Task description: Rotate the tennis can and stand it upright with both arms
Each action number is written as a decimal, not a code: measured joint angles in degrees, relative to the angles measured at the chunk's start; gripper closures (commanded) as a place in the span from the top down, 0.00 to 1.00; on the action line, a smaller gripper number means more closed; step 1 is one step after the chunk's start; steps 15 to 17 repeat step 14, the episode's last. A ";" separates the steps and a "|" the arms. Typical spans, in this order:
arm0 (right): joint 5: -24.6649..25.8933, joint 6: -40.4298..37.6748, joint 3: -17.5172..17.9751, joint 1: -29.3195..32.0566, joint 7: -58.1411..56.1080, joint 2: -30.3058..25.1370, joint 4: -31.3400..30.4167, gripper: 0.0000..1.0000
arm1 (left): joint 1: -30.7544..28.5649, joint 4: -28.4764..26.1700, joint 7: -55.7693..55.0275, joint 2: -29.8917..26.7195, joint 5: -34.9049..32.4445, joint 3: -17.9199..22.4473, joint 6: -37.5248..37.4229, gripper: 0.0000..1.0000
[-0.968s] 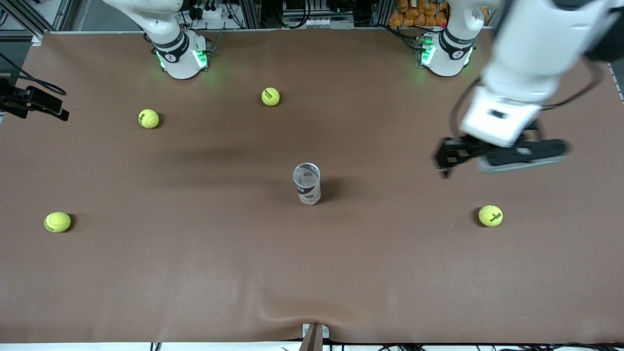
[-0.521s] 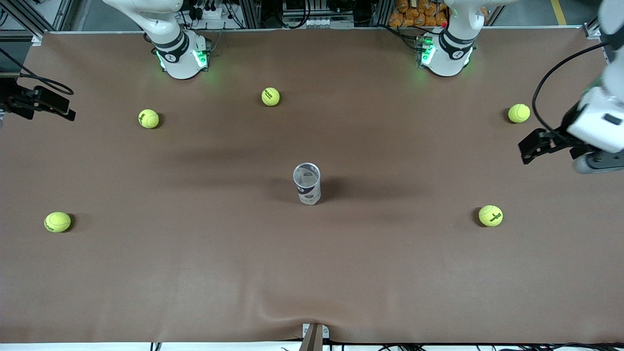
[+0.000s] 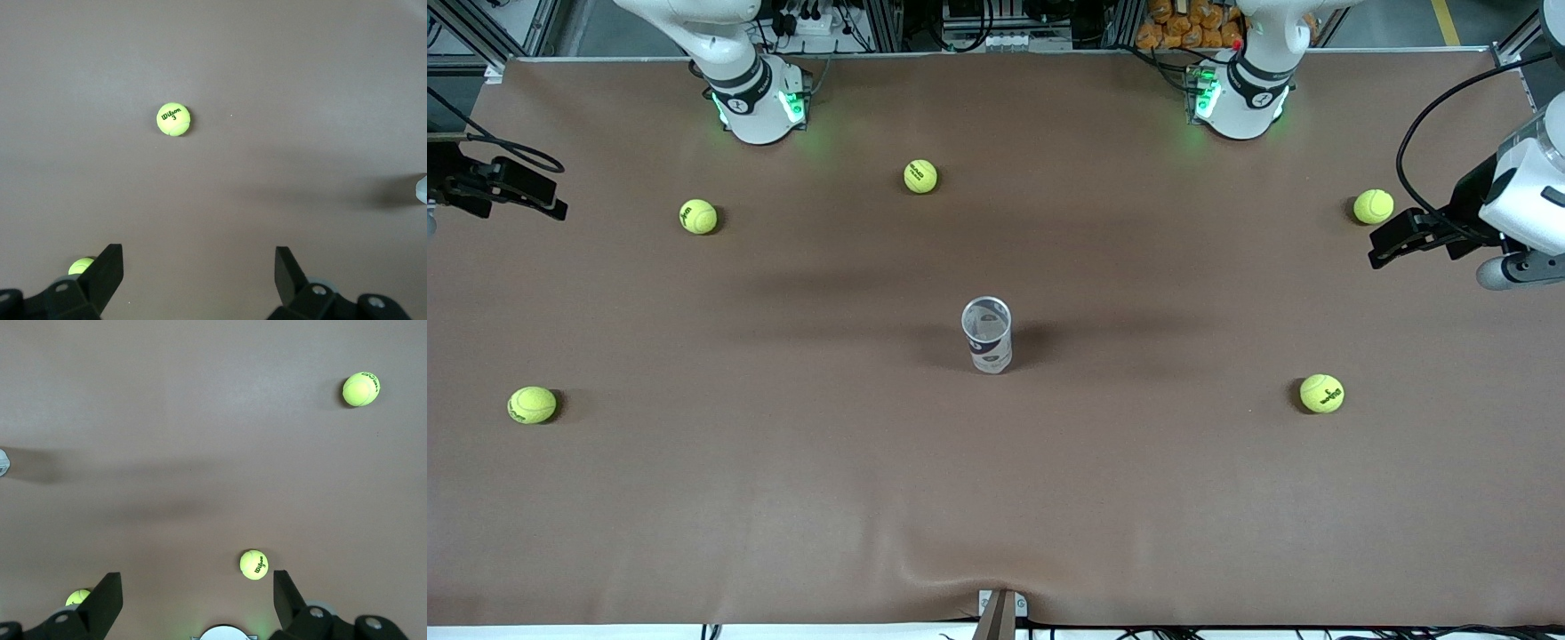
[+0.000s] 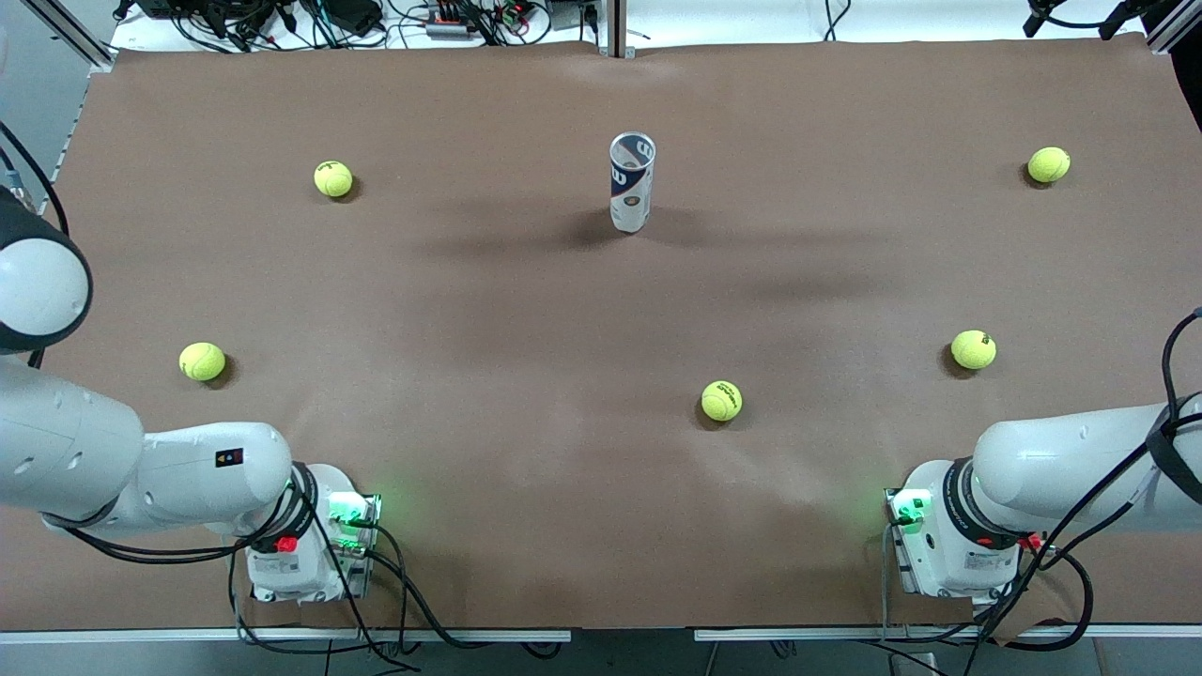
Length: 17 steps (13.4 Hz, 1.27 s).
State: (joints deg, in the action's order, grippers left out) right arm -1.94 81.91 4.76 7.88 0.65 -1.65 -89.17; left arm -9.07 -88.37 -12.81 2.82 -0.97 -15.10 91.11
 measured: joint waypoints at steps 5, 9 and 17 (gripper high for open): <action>-0.02 -2.11 0.06 -0.02 0.00 -0.08 0.40 1.00 | -0.05 0.33 0.23 -0.08 0.00 0.34 0.22 1.00; -0.06 -2.63 0.11 -0.26 0.00 -0.10 0.69 1.00 | 5.89 0.68 4.36 -0.47 0.00 8.47 -0.14 1.00; -0.06 -2.64 -0.02 -0.65 0.00 -0.10 0.77 1.00 | 9.58 0.73 8.34 -0.59 0.01 13.68 -0.60 1.00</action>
